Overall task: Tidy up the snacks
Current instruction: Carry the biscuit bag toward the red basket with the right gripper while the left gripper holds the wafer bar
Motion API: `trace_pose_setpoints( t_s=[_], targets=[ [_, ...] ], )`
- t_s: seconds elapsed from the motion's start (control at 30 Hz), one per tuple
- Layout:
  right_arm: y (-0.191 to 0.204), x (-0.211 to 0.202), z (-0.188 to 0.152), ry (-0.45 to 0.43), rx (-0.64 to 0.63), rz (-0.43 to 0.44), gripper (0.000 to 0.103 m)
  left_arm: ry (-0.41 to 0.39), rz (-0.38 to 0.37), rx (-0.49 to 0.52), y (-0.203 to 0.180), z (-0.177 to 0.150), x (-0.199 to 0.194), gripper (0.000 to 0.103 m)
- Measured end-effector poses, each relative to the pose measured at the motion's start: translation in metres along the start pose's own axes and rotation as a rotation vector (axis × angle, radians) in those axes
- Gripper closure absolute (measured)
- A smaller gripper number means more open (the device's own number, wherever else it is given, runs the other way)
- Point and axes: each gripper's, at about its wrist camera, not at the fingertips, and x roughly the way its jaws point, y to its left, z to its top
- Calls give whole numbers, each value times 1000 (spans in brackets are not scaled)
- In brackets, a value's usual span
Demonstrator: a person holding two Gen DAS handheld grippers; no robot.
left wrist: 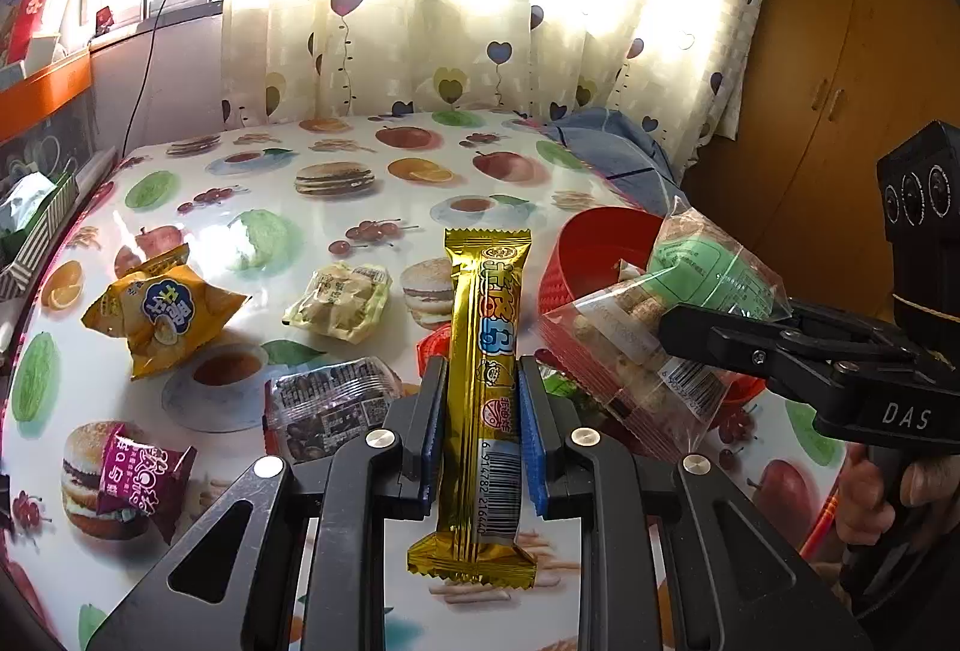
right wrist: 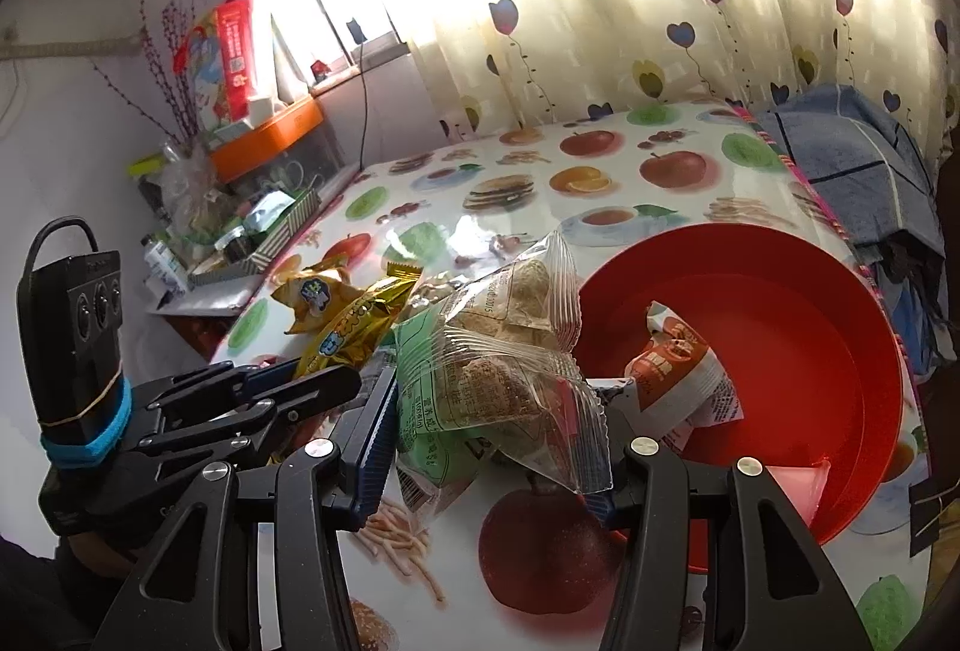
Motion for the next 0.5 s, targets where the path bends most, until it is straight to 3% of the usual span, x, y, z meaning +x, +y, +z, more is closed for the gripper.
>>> trace_pose_setpoints(
  t_s=[0.5],
  targets=[
    [-31, -17, 1, -32, 50, -63, 53, 17, -34, 31, -21, 12, 17, 80]
  ],
)
